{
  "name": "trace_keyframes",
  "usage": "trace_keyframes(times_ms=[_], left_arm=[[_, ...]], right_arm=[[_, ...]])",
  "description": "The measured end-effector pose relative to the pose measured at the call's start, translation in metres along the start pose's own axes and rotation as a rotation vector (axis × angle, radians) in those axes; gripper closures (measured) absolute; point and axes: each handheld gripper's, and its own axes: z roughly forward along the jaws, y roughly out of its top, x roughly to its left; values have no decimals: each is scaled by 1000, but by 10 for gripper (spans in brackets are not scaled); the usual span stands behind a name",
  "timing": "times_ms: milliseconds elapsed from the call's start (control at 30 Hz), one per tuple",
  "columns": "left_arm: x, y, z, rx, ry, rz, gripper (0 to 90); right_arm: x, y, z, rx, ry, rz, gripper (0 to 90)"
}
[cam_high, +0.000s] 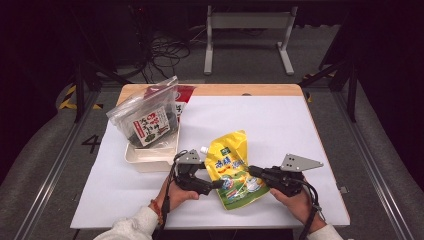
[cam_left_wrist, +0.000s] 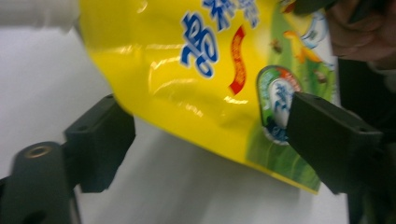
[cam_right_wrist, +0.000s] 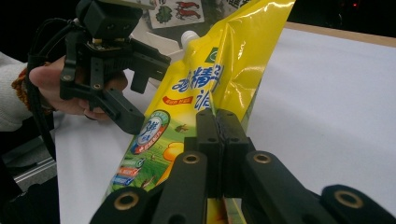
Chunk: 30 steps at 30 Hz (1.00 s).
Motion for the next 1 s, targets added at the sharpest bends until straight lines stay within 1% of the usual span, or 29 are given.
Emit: trace_keyframes(times_ms=[67,100,133,167,200,233,267,300,333,367,467,500,533,567,600,633,667,733,867,900,1000], left_arm=[[-3,3,-2,-6,-1,17,205],[-6,4,-3,-16,0,32,251],[-6,4,-3,-16,0,32,263],[-9,6,-6,-30,54,55,270],[-9,6,-6,-30,54,55,356],[-7,8,-15,-80,57,48,431],[-7,8,-15,-80,57,48,508],[-7,8,-19,-105,47,50,508],[-7,9,-24,-123,49,63,587],[-7,11,-28,-144,37,80,650],[-13,15,-38,-166,26,121,826],[-14,17,-41,-169,15,138,847],[-15,18,-42,-171,12,140,856],[-17,20,-44,-169,17,155,857],[-17,20,-44,-169,17,155,860],[-19,21,-46,-165,12,171,860],[-20,22,-47,-162,17,178,861],[-22,24,-50,-158,13,195,863],[-24,26,-55,-152,34,227,868],[-24,26,-56,-152,33,225,868],[-25,27,-57,-143,44,240,868]], right_arm=[[1,0,0,-18,16,3,892],[2,-1,2,-11,18,-3,892],[2,-1,2,-11,18,-3,892],[6,-2,6,-2,36,-16,892],[6,-2,6,-2,36,-16,892],[9,-1,9,9,33,-35,890],[9,-1,9,9,33,-35,890],[9,-1,9,5,34,-34,887],[10,-1,10,1,37,-32,883],[11,0,11,4,34,-39,880],[15,0,13,12,36,-51,870],[16,0,13,7,34,-53,865],[17,1,13,2,32,-54,860],[17,1,13,1,32,-53,856],[18,2,14,3,28,-52,848],[18,2,14,3,28,-52,848],[19,2,14,7,17,-56,832],[18,2,13,12,26,-50,824],[16,2,12,16,31,-41,824],[16,2,12,15,32,-42,819],[15,2,12,19,18,-41,796]])
